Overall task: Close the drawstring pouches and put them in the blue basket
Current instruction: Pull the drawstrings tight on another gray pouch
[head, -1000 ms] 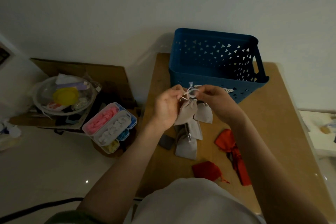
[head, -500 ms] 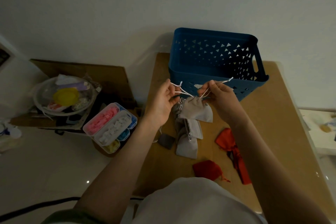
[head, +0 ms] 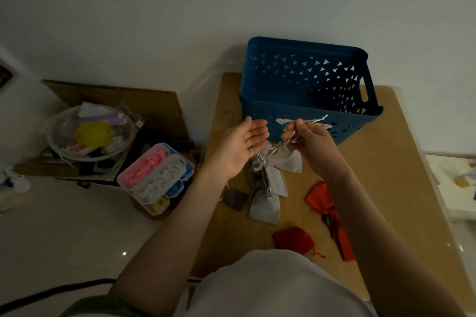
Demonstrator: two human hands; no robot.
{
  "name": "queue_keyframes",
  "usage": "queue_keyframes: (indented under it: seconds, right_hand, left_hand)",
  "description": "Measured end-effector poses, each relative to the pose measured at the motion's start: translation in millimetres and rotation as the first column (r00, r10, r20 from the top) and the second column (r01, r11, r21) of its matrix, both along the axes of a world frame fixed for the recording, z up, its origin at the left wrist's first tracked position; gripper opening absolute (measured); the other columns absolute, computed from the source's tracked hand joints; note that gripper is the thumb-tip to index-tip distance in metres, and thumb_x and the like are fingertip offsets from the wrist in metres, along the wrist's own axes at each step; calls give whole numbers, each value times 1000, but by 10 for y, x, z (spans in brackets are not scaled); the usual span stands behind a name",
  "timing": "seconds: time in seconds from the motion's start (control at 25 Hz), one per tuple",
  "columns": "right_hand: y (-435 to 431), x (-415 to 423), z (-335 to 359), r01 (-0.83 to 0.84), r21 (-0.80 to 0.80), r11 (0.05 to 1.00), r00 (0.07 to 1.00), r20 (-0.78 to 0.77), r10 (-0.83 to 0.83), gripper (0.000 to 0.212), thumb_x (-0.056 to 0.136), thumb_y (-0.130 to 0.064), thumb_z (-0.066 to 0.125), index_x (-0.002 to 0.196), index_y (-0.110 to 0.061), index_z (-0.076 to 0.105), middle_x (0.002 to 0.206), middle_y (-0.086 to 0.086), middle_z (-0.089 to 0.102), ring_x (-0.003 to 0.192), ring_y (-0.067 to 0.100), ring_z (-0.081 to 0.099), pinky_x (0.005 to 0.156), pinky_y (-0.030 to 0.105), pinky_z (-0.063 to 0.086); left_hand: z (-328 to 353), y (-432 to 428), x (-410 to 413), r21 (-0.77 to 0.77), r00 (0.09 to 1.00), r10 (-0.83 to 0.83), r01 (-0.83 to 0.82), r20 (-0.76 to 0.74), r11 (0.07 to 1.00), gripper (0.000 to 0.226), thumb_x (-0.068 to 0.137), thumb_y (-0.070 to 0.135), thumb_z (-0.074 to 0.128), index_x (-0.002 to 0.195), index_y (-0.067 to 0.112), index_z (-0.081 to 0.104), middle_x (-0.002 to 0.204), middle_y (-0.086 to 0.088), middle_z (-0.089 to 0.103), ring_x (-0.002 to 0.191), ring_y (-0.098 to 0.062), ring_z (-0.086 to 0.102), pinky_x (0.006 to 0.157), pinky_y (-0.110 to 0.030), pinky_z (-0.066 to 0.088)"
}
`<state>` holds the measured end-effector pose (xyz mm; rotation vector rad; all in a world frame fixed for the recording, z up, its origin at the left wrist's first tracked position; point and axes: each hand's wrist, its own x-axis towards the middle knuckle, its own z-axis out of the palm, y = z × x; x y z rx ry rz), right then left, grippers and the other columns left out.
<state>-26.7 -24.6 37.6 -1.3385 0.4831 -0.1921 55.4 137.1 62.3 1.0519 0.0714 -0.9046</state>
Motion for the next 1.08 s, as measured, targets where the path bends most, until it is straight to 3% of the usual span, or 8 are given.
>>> queue_keyframes:
  seconds: [0.16,0.24,0.32,0.56,0.72,0.92,1.08]
  right_hand:
    - [6,22,3,23,24,999,1000,-5,-23,29,103,-21,37,92,-5,58,81,14,64,66,13,63,60,21,51]
    - [-8,21,-2,34,30,999,999,3,-34,30,103,-21,36,93,-5,58,81,14,63,66,12,64,59,20,51]
    - [-18,20,-9,46,35,998,999,8,-46,30,103,-20,35,91,-5,59,78,12,64,66,11,64,59,20,51]
    - [-53,1,-27,96,81,992,995,23,-98,31,104,-20,34,90,-7,59,74,5,66,67,12,63,61,20,51]
    - [-69,0,-39,119,140,983,991,45,-126,31,104,-21,34,92,-6,58,76,4,67,70,13,62,63,20,51]
    - [-66,-20,-60,105,188,977,991,64,-119,30,103,-21,34,93,-4,58,75,3,67,69,13,61,64,20,52]
    - [-101,-44,-113,73,183,980,993,74,-88,31,103,-21,34,94,-4,58,77,4,68,69,14,61,64,21,52]
  left_hand:
    - [-40,-22,-69,404,914,-238,92,328,910,24,92,39,57,102,18,58,104,-1,60,101,-15,57,88,-30,46]
    - [-73,-10,-68,545,835,-401,150,377,825,29,89,41,61,109,21,54,110,3,57,102,-10,54,79,-23,45]
    - [-115,22,-36,606,799,-501,226,333,763,26,91,41,58,110,24,54,109,3,58,100,-10,55,79,-24,47]
    - [-192,65,-25,584,805,-538,317,250,747,7,92,22,61,97,16,59,89,-2,62,76,-9,58,66,-20,50]
    - [-193,18,-81,531,884,-465,368,57,763,29,86,42,63,91,14,62,83,-1,62,79,-15,60,74,-27,53]
    - [-237,-37,-72,476,929,-357,270,101,837,14,94,27,56,92,14,63,84,-1,65,75,-11,61,71,-25,52]
    - [-236,0,-26,343,959,-257,203,122,917,26,100,28,43,84,15,59,77,-1,61,70,-11,57,69,-26,48]
